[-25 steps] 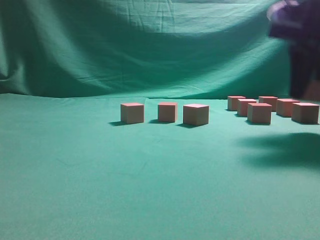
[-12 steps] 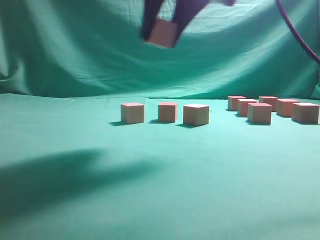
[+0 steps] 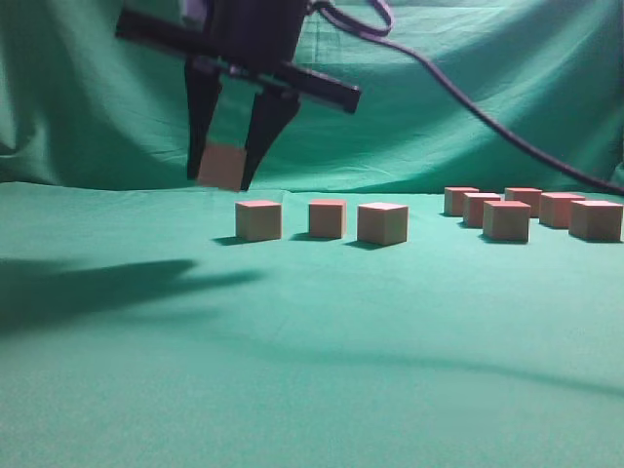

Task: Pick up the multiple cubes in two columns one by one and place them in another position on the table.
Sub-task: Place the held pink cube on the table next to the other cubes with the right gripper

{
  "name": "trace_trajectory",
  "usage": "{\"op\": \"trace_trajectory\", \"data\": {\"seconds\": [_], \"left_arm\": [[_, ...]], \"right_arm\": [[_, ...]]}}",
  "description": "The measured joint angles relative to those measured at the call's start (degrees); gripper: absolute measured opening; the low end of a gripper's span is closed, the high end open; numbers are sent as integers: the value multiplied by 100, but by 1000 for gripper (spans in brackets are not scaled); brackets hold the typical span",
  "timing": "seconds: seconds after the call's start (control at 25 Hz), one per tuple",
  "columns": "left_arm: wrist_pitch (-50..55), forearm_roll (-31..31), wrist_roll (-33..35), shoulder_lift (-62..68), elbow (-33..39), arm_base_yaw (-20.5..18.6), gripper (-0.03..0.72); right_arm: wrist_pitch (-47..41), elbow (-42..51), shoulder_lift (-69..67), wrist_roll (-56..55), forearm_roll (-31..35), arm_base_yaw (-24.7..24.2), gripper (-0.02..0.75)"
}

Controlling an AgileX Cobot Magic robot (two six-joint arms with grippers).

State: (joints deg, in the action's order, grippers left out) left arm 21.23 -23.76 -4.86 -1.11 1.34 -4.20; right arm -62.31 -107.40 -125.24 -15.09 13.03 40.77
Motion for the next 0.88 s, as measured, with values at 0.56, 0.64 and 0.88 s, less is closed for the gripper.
{"op": "trace_trajectory", "data": {"seconds": [0.56, 0.64, 0.88], "left_arm": [[0, 0, 0, 0, 0, 0, 0], [0, 0, 0, 0, 0, 0, 0], [0, 0, 0, 0, 0, 0, 0]], "right_arm": [[353, -155, -477, -42, -328, 37, 260], [391, -156, -477, -42, -337, 37, 260], [482, -156, -477, -32, -337, 37, 260]]}}
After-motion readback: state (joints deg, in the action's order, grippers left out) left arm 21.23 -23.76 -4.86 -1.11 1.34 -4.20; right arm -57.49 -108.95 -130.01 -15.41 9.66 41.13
